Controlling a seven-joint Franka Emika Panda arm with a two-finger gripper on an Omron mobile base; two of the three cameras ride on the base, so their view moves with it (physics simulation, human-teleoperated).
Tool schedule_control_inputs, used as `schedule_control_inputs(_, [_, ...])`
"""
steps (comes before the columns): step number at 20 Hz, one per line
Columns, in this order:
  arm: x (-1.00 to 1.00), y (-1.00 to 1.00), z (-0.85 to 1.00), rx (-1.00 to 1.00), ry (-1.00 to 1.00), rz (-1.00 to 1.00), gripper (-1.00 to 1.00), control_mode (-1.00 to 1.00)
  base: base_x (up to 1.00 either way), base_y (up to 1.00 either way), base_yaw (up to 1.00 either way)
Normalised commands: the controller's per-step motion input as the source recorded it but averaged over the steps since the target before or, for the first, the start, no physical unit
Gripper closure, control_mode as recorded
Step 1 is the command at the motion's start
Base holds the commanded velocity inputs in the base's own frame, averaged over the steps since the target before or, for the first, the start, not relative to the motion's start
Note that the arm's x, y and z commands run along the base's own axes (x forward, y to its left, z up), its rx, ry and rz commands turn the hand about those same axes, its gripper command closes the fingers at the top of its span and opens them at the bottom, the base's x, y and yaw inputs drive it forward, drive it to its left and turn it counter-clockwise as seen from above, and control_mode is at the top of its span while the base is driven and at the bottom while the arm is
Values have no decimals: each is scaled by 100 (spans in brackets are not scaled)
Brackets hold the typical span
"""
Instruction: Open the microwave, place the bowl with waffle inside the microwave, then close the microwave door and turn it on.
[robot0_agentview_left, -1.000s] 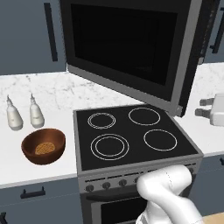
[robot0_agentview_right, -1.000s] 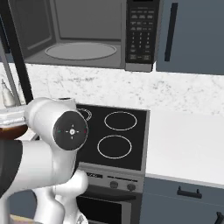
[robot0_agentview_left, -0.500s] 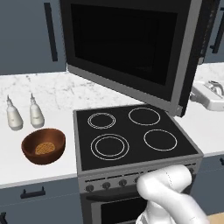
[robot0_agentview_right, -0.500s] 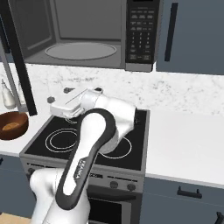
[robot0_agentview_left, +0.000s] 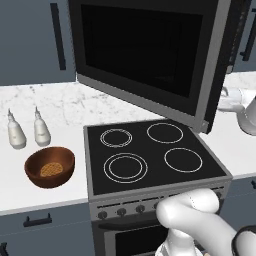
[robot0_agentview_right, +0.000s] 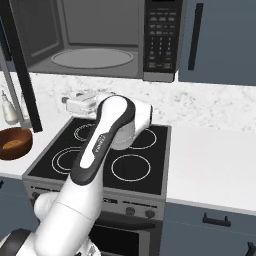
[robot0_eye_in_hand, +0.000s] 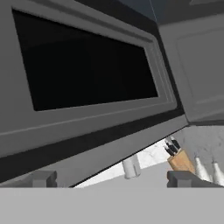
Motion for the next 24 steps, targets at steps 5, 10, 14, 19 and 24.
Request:
schedule_control_inputs(5, [14,99,0,0,13,3,-100,-100,0,0,0])
schedule_control_inputs(10, [-55,100,15,-7,0,16,-100,-100,0,0,0])
schedule_control_inputs(14, [-100,100,18,-16,-7,24,-100,-100,0,0,0])
schedule_control_inputs(19, [-40,99,14,-6,-3,12,-100,-100,0,0,0])
schedule_control_inputs(24, [25,81,1,0,6,-2,-100,-100,0,0,0])
